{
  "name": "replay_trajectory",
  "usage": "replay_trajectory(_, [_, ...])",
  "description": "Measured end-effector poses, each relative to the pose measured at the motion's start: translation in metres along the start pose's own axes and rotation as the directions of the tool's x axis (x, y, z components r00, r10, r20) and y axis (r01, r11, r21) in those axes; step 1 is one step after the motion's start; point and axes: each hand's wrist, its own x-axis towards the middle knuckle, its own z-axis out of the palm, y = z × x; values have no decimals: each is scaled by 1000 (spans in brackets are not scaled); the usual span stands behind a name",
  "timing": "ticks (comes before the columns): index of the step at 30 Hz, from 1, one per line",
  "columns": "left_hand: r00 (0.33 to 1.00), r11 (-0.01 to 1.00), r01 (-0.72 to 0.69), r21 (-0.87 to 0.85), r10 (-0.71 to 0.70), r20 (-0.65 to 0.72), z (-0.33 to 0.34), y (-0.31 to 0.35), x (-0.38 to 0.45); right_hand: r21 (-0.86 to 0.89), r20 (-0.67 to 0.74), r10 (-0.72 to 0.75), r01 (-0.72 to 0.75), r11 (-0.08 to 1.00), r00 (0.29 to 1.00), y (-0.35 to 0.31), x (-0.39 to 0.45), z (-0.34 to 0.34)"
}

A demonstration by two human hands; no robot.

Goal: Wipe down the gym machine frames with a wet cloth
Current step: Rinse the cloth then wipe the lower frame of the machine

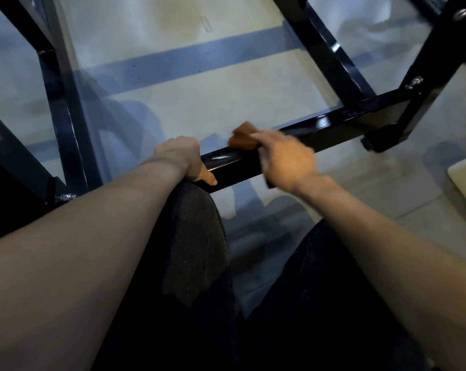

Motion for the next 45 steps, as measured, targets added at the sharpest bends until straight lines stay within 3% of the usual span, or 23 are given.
replay_trajectory(2, [1000,1000,8,6,-8,10,-1,0,-1,-2,-34,197,-197,980,980,45,18,-20])
replay_trajectory(4, [999,1000,22,4,-22,31,-3,0,-1,-8,-58,426,-427,904,903,76,28,-35])
replay_trajectory(6, [998,1000,27,-3,-26,49,-4,1,-1,-3,-56,525,-526,850,849,79,35,-36])
replay_trajectory(9, [997,999,34,-17,-33,69,-2,1,1,78,-64,481,-476,876,875,41,34,-15])
replay_trajectory(13, [998,999,38,-30,-37,52,0,0,2,110,-90,153,-143,984,984,-27,1,16])
replay_trajectory(16, [998,999,39,-37,-37,51,-1,1,0,54,-31,-3,5,999,1000,-25,-3,6])
replay_trajectory(18, [998,998,44,-38,-42,56,-1,0,1,44,-2,41,-41,998,999,3,10,-10])
replay_trajectory(20, [997,998,50,-30,-48,59,-1,1,1,113,-4,177,-176,978,984,32,20,-31])
replay_trajectory(22, [997,998,55,-34,-52,63,0,1,1,174,-46,365,-353,919,930,54,30,-39])
replay_trajectory(24, [996,997,60,-51,-56,73,0,0,3,84,-70,501,-495,865,863,51,39,-32])
replay_trajectory(26, [996,997,56,-57,-51,78,2,-2,6,46,-67,458,-455,889,887,25,36,-13])
replay_trajectory(29, [999,998,39,-47,-38,15,5,-2,6,54,-60,188,-185,981,980,-25,11,15])
replay_trajectory(31, [999,999,39,-28,-40,-19,6,1,3,45,-52,19,-17,999,998,-39,-6,23])
replay_trajectory(33, [999,999,43,-22,-43,-14,5,2,4,41,-31,-37,38,998,999,-30,-7,15])
replay_trajectory(35, [999,999,48,-23,-48,1,3,1,3,12,-37,18,-18,1000,999,-5,9,2])
replay_trajectory(37, [998,997,58,-41,-57,5,2,1,2,29,-49,182,-181,983,982,27,25,-15])
replay_trajectory(39, [997,995,73,-66,-72,20,0,3,0,99,-80,409,-401,910,909,51,37,-25])
replay_trajectory(41, [995,992,95,-87,-92,42,-2,4,0,105,-62,530,-522,846,846,45,43,-18])
replay_trajectory(43, [994,992,99,-80,-94,57,-2,3,1,115,-19,473,-468,876,881,11,41,1])
replay_trajectory(45, [997,996,66,-53,-64,41,0,1,2,88,29,305,-307,948,952,-33,30,14])
